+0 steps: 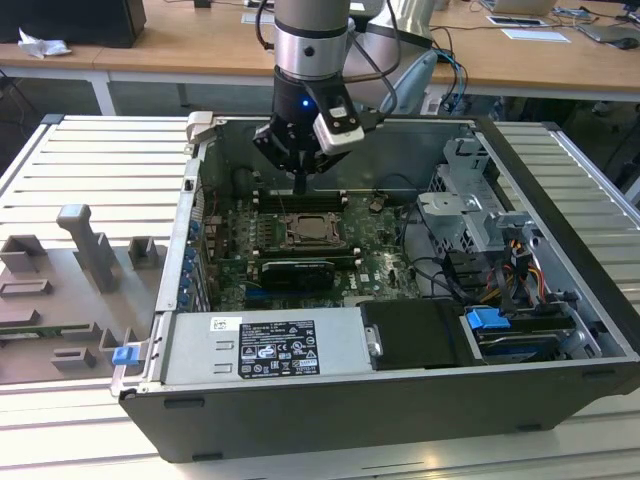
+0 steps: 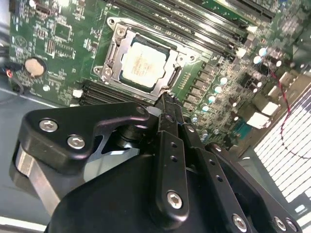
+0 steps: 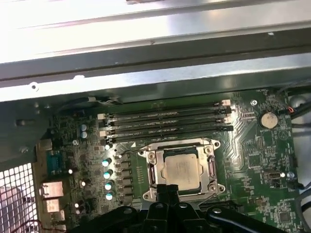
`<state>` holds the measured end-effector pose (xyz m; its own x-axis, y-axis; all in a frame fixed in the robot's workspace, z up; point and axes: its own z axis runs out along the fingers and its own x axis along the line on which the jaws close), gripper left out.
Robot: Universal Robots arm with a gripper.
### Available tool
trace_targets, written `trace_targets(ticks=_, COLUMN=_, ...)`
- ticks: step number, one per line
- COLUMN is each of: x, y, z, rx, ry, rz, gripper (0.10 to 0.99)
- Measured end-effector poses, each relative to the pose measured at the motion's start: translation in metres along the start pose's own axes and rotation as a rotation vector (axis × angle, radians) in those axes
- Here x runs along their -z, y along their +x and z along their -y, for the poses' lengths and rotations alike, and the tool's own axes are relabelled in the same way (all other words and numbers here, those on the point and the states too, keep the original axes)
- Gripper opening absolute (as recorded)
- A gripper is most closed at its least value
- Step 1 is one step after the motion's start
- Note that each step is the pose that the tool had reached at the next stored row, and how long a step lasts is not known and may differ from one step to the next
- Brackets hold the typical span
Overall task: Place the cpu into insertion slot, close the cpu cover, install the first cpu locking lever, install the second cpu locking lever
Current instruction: 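Install the first cpu locking lever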
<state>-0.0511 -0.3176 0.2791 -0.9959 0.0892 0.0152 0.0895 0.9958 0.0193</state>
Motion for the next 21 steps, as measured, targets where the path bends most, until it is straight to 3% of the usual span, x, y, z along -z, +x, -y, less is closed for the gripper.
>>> trace_targets(ticks=8, x=-0.0001, y=0.0000, z=0.0000, rx=0.168, ry=0.002, rz=-0.0032, gripper=0.106)
trace_targets(ticks=15, x=-0.0003, y=0.0010, z=0.0001, rx=0.266, ry=0.004, rz=-0.0051, gripper=0.106)
trace_targets(ticks=16, x=-0.0006, y=0.0119, z=0.0010, rx=0.266, ry=0.004, rz=0.0000, gripper=0.106)
trace_targets(ticks=18, x=-0.0013, y=0.0233, z=0.0017, rx=0.266, ry=0.004, rz=0.0010, gripper=0.106)
trace_targets(ticks=21, x=-0.0025, y=0.0336, z=0.0024, rx=0.265, ry=0.004, rz=0.0013, gripper=0.106)
